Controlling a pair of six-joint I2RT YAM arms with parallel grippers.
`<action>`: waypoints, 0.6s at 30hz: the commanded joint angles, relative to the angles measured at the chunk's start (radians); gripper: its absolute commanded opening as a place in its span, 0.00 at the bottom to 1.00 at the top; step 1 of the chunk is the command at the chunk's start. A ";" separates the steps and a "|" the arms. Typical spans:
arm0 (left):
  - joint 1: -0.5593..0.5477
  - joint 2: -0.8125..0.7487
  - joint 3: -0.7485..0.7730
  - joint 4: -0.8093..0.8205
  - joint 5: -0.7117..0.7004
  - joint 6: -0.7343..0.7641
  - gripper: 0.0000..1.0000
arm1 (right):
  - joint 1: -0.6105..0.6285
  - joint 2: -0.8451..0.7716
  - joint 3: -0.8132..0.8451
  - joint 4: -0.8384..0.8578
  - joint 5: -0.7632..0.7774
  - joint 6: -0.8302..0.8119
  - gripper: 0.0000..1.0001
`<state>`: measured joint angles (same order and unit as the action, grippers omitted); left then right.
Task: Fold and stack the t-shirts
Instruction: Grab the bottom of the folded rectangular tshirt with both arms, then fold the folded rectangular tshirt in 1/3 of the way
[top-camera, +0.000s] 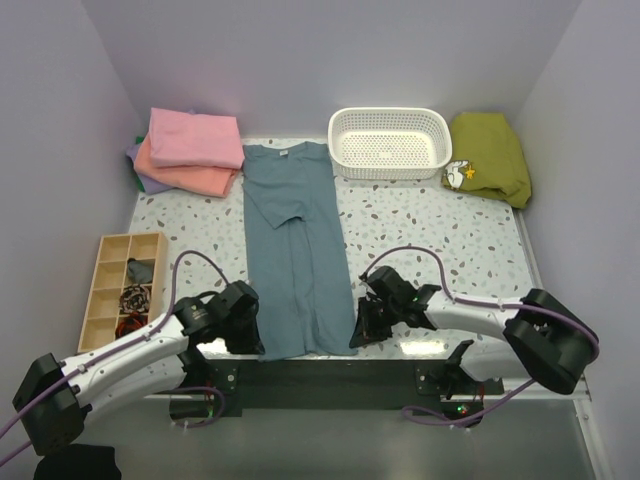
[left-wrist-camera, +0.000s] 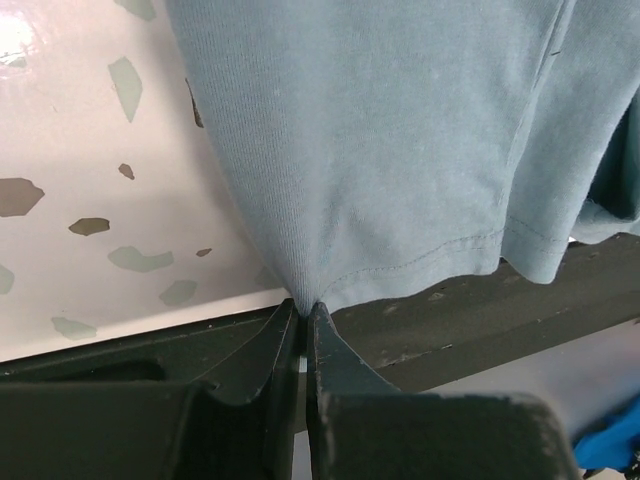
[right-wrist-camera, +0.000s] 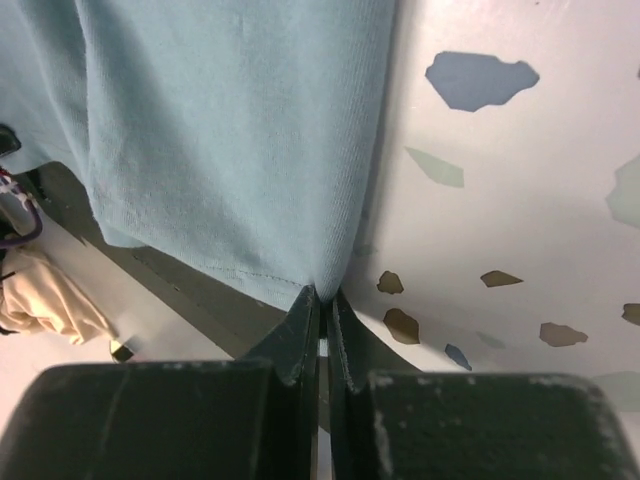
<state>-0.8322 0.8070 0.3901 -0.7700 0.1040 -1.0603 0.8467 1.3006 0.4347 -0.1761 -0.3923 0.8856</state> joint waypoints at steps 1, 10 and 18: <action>-0.004 0.000 -0.005 0.035 0.017 -0.018 0.05 | 0.008 -0.067 0.007 -0.005 0.043 -0.020 0.00; -0.004 -0.020 0.113 -0.041 -0.075 -0.010 0.01 | 0.006 -0.213 0.139 -0.201 0.176 -0.089 0.00; -0.002 0.012 0.220 -0.087 -0.159 0.003 0.01 | 0.002 -0.216 0.223 -0.243 0.224 -0.152 0.00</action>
<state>-0.8326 0.8082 0.5461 -0.8310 0.0193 -1.0626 0.8505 1.0927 0.5884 -0.3828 -0.2192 0.7837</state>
